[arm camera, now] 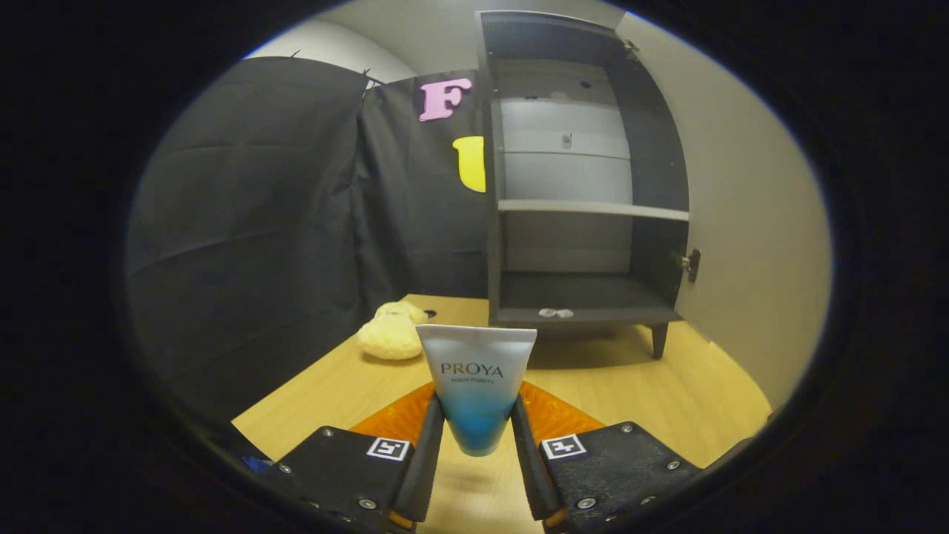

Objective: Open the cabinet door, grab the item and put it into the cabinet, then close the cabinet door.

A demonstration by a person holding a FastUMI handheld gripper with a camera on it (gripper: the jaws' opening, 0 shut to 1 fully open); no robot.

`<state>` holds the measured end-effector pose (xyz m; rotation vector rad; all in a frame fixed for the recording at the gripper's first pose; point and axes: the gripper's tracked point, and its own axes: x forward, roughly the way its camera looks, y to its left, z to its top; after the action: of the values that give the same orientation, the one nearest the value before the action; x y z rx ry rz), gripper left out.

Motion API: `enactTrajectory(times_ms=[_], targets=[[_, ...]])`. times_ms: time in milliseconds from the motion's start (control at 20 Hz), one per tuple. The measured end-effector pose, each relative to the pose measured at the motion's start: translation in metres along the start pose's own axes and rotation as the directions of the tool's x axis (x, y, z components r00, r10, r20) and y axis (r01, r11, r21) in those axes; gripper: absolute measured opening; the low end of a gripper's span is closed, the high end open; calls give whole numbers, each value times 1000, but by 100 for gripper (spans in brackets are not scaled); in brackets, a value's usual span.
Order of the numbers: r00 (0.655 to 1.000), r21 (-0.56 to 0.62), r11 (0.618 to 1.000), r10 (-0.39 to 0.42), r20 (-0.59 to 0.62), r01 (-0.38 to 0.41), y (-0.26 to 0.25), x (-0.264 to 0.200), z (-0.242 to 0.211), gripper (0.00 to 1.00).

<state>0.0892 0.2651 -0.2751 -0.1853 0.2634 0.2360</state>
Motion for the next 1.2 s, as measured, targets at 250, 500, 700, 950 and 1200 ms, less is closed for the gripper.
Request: enactTrajectory(times_ms=[250, 500, 700, 950, 1200], targets=[[990, 32, 997, -79, 119, 76, -51, 20, 126, 50], [973, 29, 990, -141, 183, 138, -100, 66, 211, 50], [965, -10, 990, -134, 224, 139, -126, 105, 261, 50], [966, -10, 991, -131, 222, 136, -153, 176, 292, 50], [968, -42, 981, -179, 173, 189, -181, 253, 291, 50]])
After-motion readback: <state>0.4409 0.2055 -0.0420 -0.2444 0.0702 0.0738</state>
